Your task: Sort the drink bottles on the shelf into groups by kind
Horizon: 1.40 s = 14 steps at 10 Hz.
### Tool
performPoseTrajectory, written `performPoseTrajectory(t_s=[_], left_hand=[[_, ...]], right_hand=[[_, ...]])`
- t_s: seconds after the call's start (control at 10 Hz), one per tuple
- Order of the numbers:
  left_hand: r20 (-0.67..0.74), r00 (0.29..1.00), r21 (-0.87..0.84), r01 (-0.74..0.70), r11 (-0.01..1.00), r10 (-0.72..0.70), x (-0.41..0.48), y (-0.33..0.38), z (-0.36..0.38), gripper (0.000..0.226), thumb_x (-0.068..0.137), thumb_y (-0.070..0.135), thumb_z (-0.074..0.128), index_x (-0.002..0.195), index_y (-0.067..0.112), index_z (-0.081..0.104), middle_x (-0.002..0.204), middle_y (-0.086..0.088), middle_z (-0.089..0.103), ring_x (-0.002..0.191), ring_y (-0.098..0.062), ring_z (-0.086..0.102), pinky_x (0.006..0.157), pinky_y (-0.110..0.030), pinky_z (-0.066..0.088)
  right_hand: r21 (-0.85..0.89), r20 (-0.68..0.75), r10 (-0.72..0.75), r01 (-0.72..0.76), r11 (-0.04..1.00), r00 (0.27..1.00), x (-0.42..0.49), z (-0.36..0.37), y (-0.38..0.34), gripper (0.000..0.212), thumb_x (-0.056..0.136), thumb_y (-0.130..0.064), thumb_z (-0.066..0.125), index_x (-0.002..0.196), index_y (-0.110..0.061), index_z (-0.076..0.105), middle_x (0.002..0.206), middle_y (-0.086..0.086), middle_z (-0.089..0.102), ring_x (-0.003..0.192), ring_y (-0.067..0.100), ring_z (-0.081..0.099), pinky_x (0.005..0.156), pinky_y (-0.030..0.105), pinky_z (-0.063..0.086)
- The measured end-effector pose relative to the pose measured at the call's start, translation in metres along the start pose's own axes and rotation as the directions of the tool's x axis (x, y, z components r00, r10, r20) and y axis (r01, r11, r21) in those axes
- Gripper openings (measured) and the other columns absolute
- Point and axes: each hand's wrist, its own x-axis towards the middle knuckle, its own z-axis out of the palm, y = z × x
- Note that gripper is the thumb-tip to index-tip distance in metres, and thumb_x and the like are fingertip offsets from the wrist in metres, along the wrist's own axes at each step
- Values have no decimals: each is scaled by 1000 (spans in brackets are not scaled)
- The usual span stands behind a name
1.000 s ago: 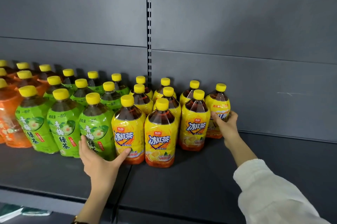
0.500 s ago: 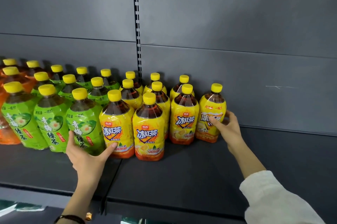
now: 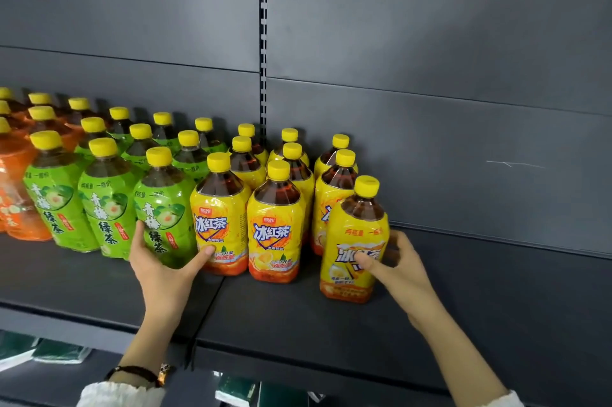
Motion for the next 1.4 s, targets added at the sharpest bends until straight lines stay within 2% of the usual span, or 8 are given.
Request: performPoseTrajectory(t_s=[0.2,0.3,0.6,0.8,0.9,1.0,1.2,1.4], left_hand=[[-18,999,62,-47,997,48,-1,3,-8,111,57,46,84,147,17,26,155,-15,16,144,-22,10,110,-30,16],[-44,996,109,-72,991,77,15,-1,-23,112,50,66,66,146,24,26,156,-16,11,145,-25,10,114,-48,19],[23,984,330,-175,928,178,43,-6,-34,91,59,28,88,140,26,46,155,-19,18,142,-38,17,103,-62,27],[5,977,347,-202,916,213,55,-15,-54,105,60,83,54,142,20,36,146,-21,32,133,-41,33,95,-63,35],[1,988,348,-146,926,156,68,-21,-65,112,63,74,63,147,10,27,149,-23,29,135,-42,30,100,-65,31],[81,975,302,-221,927,206,74,-30,-67,105,68,35,79,149,4,21,149,-28,27,137,-42,27,108,-57,29],[27,990,294,-139,946,137,73,-21,-62,104,70,39,79,149,4,21,150,-23,30,139,-38,26,106,-53,32],[140,990,155,-37,987,15,84,-9,-97,63,82,26,73,134,5,44,135,-17,48,128,-33,41,100,-45,36]], right_hand=[[-5,-35,-38,38,999,999,1,33,-11,77,65,-41,83,133,-34,47,130,-9,56,119,9,53,98,42,50],[32,49,-5,4,999,999,8,38,-18,97,61,-47,80,145,-37,32,134,-12,54,123,11,51,99,43,48],[91,143,-34,21,996,989,7,47,-14,96,58,-66,76,142,-37,37,122,-15,64,108,2,62,87,26,52],[210,-77,-39,55,976,996,-4,61,-10,69,73,-24,73,131,-33,37,120,-16,57,107,1,58,84,25,48],[221,-185,-36,78,972,982,-11,73,-10,60,73,-28,71,126,-31,41,118,-14,59,108,2,57,91,33,49],[165,-279,-31,80,983,960,-16,84,-6,50,78,-40,70,124,-33,52,120,-8,62,108,6,59,94,37,50],[60,-366,-4,28,998,931,-18,98,-1,70,65,-76,63,127,-45,50,130,-3,57,120,17,55,98,47,49],[28,-528,29,-16,999,849,-33,113,-9,47,90,-31,63,133,-23,47,129,5,57,114,21,58,98,44,48]])
